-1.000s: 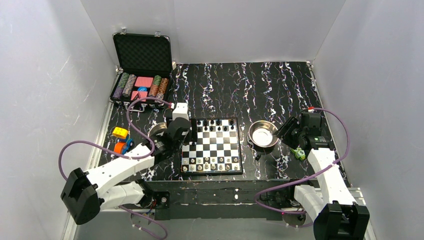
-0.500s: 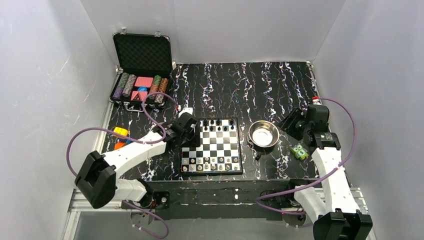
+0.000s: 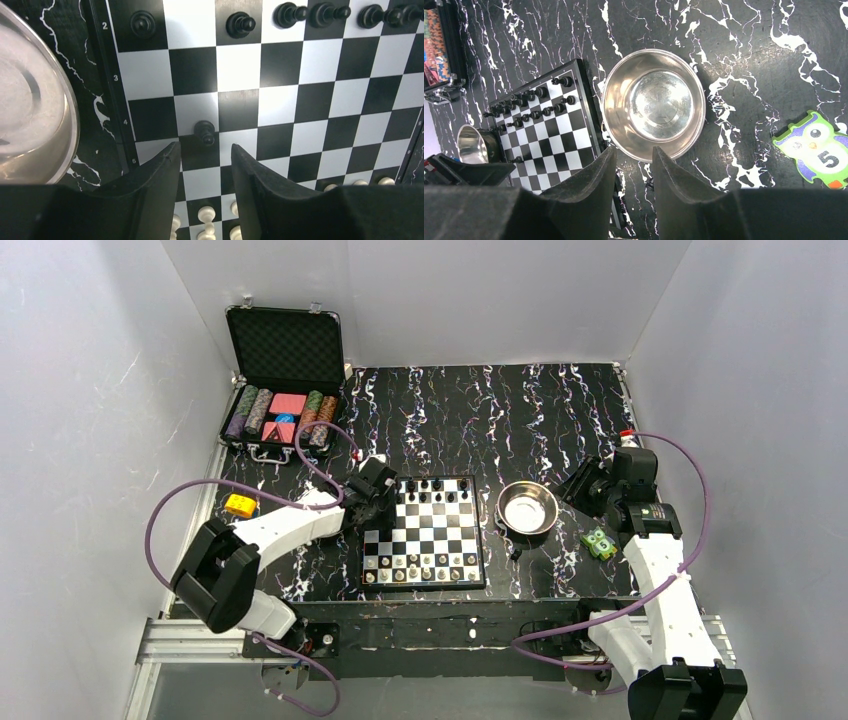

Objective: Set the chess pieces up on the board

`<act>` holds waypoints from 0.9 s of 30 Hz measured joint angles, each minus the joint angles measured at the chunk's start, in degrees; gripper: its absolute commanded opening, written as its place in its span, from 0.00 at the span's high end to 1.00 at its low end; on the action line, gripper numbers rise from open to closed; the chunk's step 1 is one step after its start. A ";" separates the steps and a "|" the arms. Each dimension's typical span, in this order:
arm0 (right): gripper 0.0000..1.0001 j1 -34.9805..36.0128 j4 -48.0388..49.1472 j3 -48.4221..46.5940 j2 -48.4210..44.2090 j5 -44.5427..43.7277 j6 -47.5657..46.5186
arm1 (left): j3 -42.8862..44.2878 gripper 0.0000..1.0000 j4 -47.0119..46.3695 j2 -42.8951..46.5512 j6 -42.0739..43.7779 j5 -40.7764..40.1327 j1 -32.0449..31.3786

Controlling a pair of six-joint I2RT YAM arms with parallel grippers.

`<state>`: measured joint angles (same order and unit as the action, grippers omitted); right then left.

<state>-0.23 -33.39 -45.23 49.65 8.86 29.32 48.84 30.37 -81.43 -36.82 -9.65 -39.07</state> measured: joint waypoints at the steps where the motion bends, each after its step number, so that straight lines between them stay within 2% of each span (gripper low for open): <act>1: 0.61 0.00 0.00 0.00 0.00 0.15 0.00 | 0.31 0.61 -0.04 -0.52 0.15 -0.02 0.09; 12: 0.64 0.00 0.07 0.00 0.00 0.76 0.04 | 2.47 0.70 -0.15 -1.79 2.12 -0.92 0.66; 27: 0.64 -0.02 0.09 0.02 0.00 1.84 0.26 | 3.41 0.71 1.11 -3.67 3.41 -1.29 0.66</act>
<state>-0.25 -33.30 -45.21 49.65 10.70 29.58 52.25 31.48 -85.10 -33.41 -10.94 -38.41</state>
